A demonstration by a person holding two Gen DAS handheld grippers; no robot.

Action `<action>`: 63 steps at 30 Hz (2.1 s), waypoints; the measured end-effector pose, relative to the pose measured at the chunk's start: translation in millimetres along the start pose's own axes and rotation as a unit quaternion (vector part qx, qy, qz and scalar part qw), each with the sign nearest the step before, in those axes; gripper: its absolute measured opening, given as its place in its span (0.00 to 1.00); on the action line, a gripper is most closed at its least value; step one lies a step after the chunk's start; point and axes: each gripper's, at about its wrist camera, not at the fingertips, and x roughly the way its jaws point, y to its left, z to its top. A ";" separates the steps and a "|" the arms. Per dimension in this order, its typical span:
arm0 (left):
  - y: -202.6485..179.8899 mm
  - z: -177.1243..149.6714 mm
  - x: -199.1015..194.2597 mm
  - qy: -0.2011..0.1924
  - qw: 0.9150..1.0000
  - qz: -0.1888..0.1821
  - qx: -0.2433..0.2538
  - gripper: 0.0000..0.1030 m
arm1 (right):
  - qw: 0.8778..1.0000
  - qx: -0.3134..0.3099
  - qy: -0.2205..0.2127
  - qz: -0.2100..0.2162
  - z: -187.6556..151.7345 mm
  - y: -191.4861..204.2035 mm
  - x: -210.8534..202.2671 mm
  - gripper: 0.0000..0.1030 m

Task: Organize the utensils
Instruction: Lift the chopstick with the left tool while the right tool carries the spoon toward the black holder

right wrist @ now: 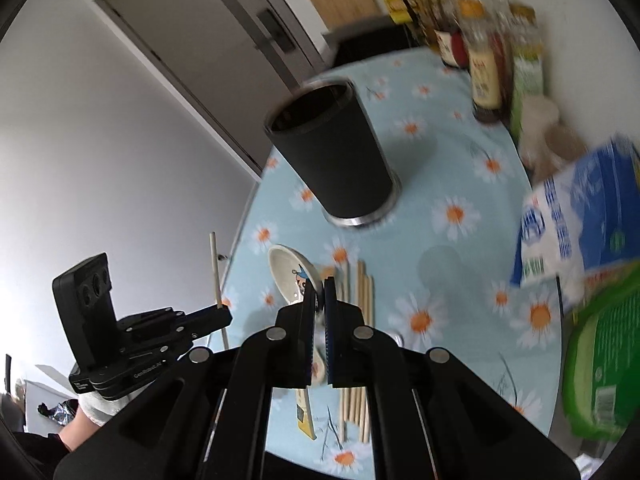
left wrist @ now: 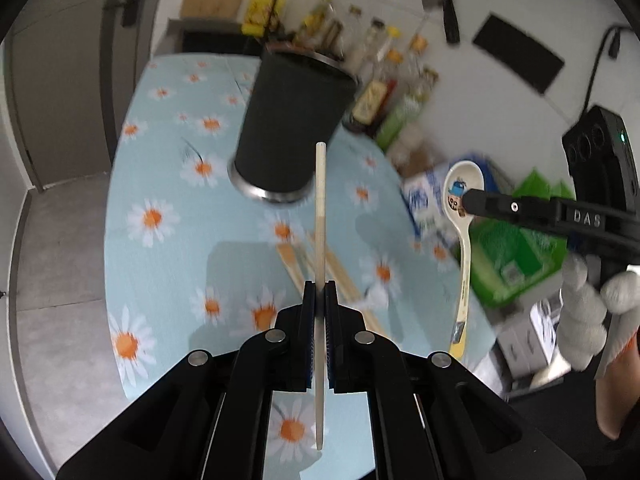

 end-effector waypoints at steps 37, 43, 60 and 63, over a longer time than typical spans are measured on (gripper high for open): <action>-69.5 157.4 -42.9 -0.338 0.937 0.068 0.058 0.03 | 0.970 -0.040 -0.222 0.093 161.4 3.2 -27.6 0.05; -67.3 172.1 -35.3 -0.359 0.927 0.081 0.076 0.03 | 0.956 -0.038 -0.278 0.089 172.2 4.1 -31.6 0.05; -40.4 179.2 24.7 -0.342 0.934 0.088 0.056 0.03 | 0.968 -0.021 -0.242 0.059 190.1 -24.3 36.4 0.05; -35.0 176.0 32.5 -0.337 0.935 0.094 0.059 0.03 | 0.971 -0.016 -0.233 0.057 189.1 -29.5 46.1 0.05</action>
